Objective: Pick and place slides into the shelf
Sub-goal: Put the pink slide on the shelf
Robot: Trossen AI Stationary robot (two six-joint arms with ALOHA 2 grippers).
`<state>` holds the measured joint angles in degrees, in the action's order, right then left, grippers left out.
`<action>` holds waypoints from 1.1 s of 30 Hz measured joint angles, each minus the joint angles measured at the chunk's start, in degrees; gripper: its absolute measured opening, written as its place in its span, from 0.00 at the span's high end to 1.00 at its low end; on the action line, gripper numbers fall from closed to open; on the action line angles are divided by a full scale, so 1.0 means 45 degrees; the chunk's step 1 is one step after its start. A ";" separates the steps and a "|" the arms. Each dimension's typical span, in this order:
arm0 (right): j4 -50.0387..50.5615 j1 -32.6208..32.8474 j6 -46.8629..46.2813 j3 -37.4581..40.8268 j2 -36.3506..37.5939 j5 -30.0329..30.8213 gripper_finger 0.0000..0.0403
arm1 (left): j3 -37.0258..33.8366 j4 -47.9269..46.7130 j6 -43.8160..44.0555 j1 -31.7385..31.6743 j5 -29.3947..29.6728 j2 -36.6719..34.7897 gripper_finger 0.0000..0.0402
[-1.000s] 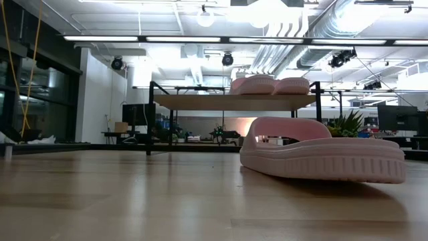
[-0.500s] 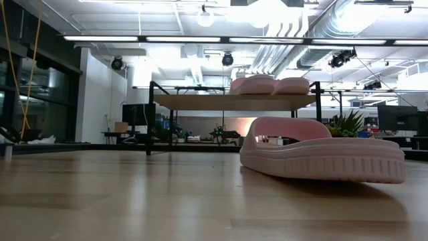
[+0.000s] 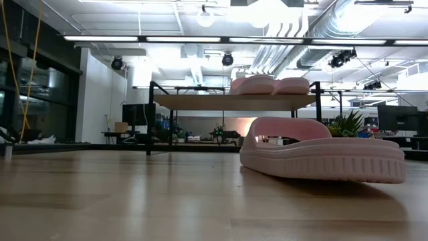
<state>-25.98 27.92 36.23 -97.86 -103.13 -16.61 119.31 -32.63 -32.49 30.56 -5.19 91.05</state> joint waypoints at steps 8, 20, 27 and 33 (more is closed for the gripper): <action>-0.0242 -0.0283 -0.0066 0.0000 0.0000 -0.0060 0.49 | 0.0000 0.0024 -0.0005 0.0015 -0.0093 0.0000 0.96; -0.0543 -0.0306 -0.0158 0.0000 0.0000 -0.0498 0.55 | 0.0000 0.0454 0.0050 -0.0353 -0.0348 0.0280 0.96; -0.0547 -0.0281 -0.0403 0.0005 -0.0005 -0.0928 0.55 | 0.0000 0.0440 0.0282 -0.0731 -0.0506 0.0385 0.96; -0.0475 -0.0267 -0.0398 0.0005 -0.0005 -0.0890 0.55 | 0.0005 0.0401 0.0524 -0.0971 -0.0510 0.0389 0.96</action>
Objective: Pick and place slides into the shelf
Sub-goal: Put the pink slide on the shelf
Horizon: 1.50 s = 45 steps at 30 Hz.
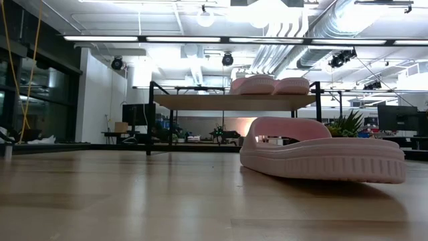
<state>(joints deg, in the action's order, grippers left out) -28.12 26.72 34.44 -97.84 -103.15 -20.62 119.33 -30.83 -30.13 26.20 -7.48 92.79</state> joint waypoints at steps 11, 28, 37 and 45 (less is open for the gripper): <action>-0.0232 0.0125 0.0011 0.0000 0.0000 0.0240 0.55 | -0.0005 -0.0065 -0.0008 0.0010 0.0989 -0.0107 0.96; -0.0374 0.0063 -0.0010 0.0000 0.0004 0.0356 0.62 | -0.0005 -0.0141 0.0054 0.0000 0.1484 -0.0097 0.96; -0.0393 0.0058 -0.0321 0.0000 0.0005 0.0904 0.96 | -0.0005 -0.0094 0.0097 0.0005 0.1461 -0.0107 0.96; -0.0549 0.0068 -0.0661 0.0000 0.0001 0.1470 0.93 | -0.0005 -0.0144 0.0588 0.0010 0.1616 -0.0228 0.96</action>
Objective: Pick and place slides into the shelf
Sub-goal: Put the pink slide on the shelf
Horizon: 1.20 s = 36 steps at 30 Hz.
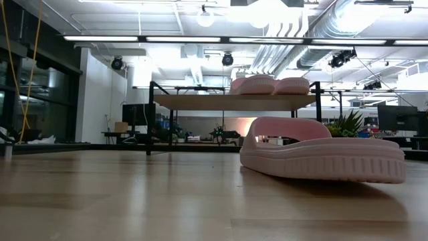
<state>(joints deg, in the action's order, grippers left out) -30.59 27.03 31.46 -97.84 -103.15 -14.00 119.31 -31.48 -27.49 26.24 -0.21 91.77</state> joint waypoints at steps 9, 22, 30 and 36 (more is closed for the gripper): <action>0.0200 -0.0005 -0.0031 -0.0005 0.0005 0.0134 0.96 | -0.0017 -0.0220 0.0214 0.0005 0.0200 -0.0209 0.96; 0.0560 -0.0015 -0.0135 -0.0029 0.0018 0.1018 0.96 | -0.0029 -0.0797 0.0890 0.0032 0.0539 -0.0845 0.69; 0.0820 -0.0029 -0.0335 -0.0049 0.0033 0.1228 0.96 | -0.0029 -0.1367 0.1357 0.0087 0.1432 -0.1395 0.52; 0.1210 -0.0019 -0.0325 -0.0044 0.0033 0.1816 0.96 | -0.0029 -0.2251 0.1881 0.0087 0.2059 -0.1795 0.46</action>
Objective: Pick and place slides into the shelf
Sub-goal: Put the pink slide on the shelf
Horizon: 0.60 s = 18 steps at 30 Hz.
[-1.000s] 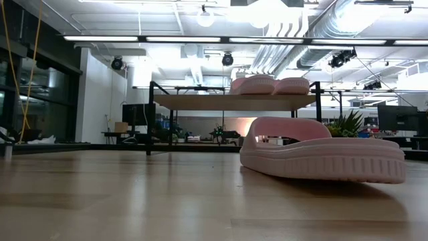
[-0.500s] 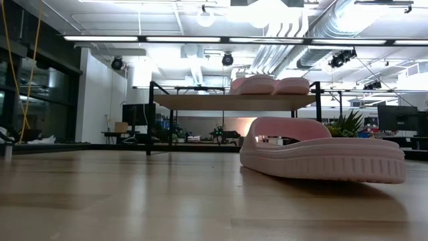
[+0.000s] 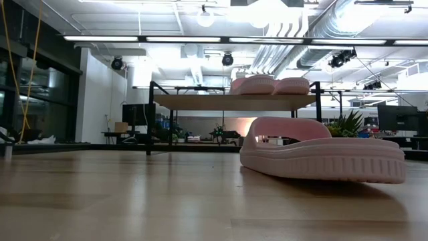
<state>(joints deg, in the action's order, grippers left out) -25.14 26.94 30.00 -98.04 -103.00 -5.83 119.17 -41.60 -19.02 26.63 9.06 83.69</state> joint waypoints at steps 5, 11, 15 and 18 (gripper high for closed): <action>0.0403 -0.0017 0.0017 0.0000 0.0005 0.0466 0.96 | 0.0000 -0.0458 0.0354 0.0005 0.0416 -0.0438 0.46; 0.1688 0.0031 0.0310 0.0117 -0.0101 0.1609 0.96 | 0.0063 -0.0535 0.0753 0.0000 0.0725 -0.1262 0.47; 0.1824 0.0029 0.0362 0.0044 0.0058 0.2533 0.96 | 0.0039 -0.0852 0.1113 0.0005 0.0749 -0.1597 0.47; 0.2428 0.0021 0.0392 0.0061 0.0024 0.3080 0.96 | 0.0049 -0.1217 0.1627 0.0010 0.0753 -0.1852 0.47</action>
<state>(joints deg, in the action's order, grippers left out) -14.22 27.03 31.76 -97.77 -102.89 8.04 119.39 -47.08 -11.70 26.68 12.44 75.36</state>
